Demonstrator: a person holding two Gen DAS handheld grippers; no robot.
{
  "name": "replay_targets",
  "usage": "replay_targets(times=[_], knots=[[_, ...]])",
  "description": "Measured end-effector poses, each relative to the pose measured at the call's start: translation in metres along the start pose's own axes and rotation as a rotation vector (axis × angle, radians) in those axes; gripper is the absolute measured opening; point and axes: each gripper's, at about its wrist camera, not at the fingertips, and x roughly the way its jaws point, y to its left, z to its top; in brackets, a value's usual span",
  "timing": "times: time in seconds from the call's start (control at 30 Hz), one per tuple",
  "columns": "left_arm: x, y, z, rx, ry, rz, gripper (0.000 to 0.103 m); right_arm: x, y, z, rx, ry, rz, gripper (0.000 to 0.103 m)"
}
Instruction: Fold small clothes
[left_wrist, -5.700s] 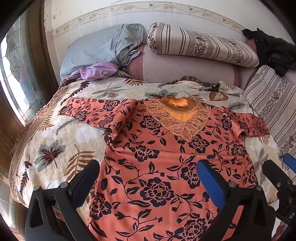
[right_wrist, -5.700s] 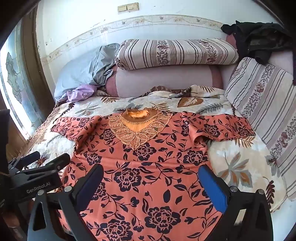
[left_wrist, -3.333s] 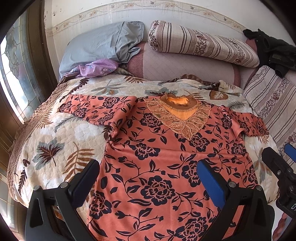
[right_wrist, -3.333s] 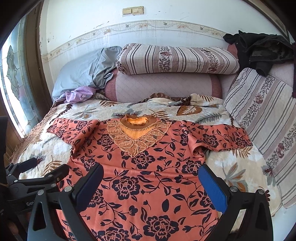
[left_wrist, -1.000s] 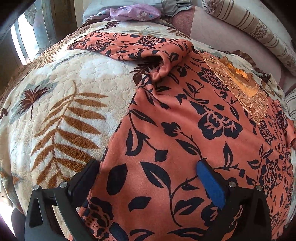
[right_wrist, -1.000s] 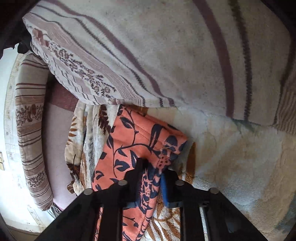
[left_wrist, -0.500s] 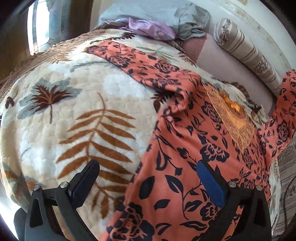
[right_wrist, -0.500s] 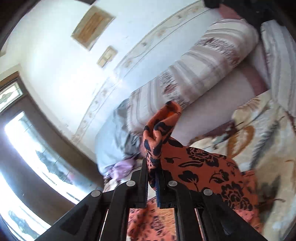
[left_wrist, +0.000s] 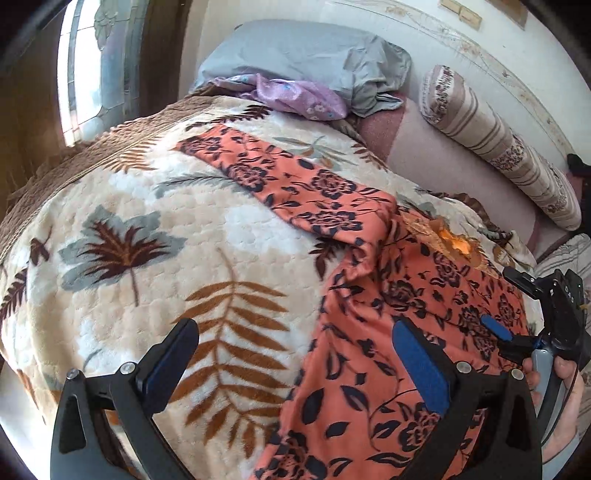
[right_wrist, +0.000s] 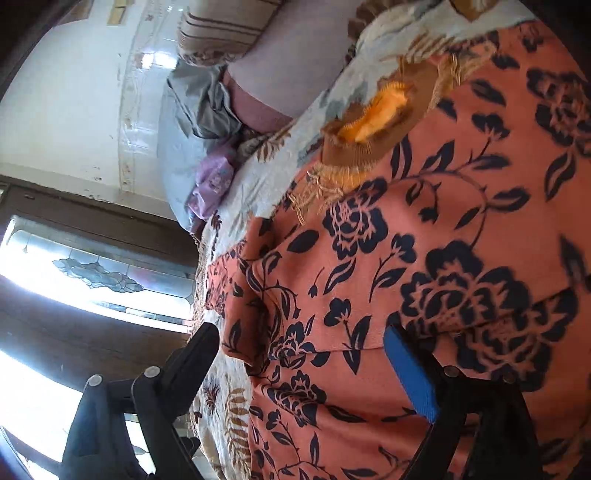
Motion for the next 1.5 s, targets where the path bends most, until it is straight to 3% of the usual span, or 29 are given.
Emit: replay_targets(times=[0.1, 0.2, 0.33, 0.47, 0.53, 0.67, 0.87, 0.97, 1.0, 1.03, 1.07, 1.1, 1.13, 1.2, 1.33, 1.5], knots=[[0.009, -0.034, 0.014, 0.059, 0.007, -0.085, 0.103, -0.049, -0.011, 0.018, -0.013, -0.081, -0.015, 0.092], [0.023, -0.041, 0.033, 0.017, 0.023, -0.159, 0.103, -0.073, -0.033, 0.048, 0.047, -0.163, -0.016, 0.092], [0.048, 0.006, 0.068, -0.238, 0.043, -0.224, 0.103, -0.066, -0.073, 0.059, 0.073, -0.180, -0.159, 0.093], [0.083, 0.076, 0.103, -0.535, 0.043, -0.305, 0.103, -0.048, -0.061, 0.025, -0.205, -0.218, -0.263, 0.093], [0.105, 0.103, 0.122, -0.608, 0.043, -0.290, 0.103, -0.040, -0.058, 0.019, -0.250, -0.228, -0.307, 0.093], [0.145, 0.138, 0.158, -0.684, 0.032, -0.269, 0.103, -0.039, -0.065, 0.024, -0.227, -0.227, -0.275, 0.095], [0.194, 0.166, 0.192, -0.677, 0.038, -0.170, 0.103, -0.035, -0.065, 0.021, -0.249, -0.235, -0.288, 0.096], [0.202, 0.175, 0.195, -0.676, -0.005, -0.167, 0.102, -0.035, -0.066, 0.021, -0.255, -0.235, -0.284, 0.097], [0.202, 0.177, 0.198, -0.667, -0.005, -0.139, 0.088, -0.034, -0.066, 0.021, -0.259, -0.234, -0.287, 0.097], [0.204, 0.179, 0.200, -0.661, 0.002, -0.103, 0.051, -0.033, -0.065, 0.020, -0.263, -0.234, -0.291, 0.098], [0.209, 0.184, 0.202, -0.669, 0.033, -0.071, 0.024, -0.032, -0.065, 0.021, -0.266, -0.234, -0.293, 0.098], [0.215, 0.192, 0.201, -0.704, 0.073, -0.065, 0.006, -0.031, -0.065, 0.020, -0.268, -0.235, -0.294, 0.098], [0.216, 0.200, 0.200, -0.743, 0.069, -0.097, 0.006, -0.031, -0.065, 0.020, -0.268, -0.236, -0.293, 0.099], [0.206, 0.199, 0.207, -0.713, 0.055, -0.068, 0.005, -0.032, -0.066, 0.020, -0.266, -0.238, -0.289, 0.099], [0.141, 0.161, 0.241, -0.503, -0.105, -0.033, 0.005, -0.032, -0.066, 0.021, -0.262, -0.242, -0.282, 0.099], [0.020, 0.073, 0.288, -0.205, -0.356, -0.095, 0.005, -0.034, -0.068, 0.021, -0.256, -0.247, -0.268, 0.099]])
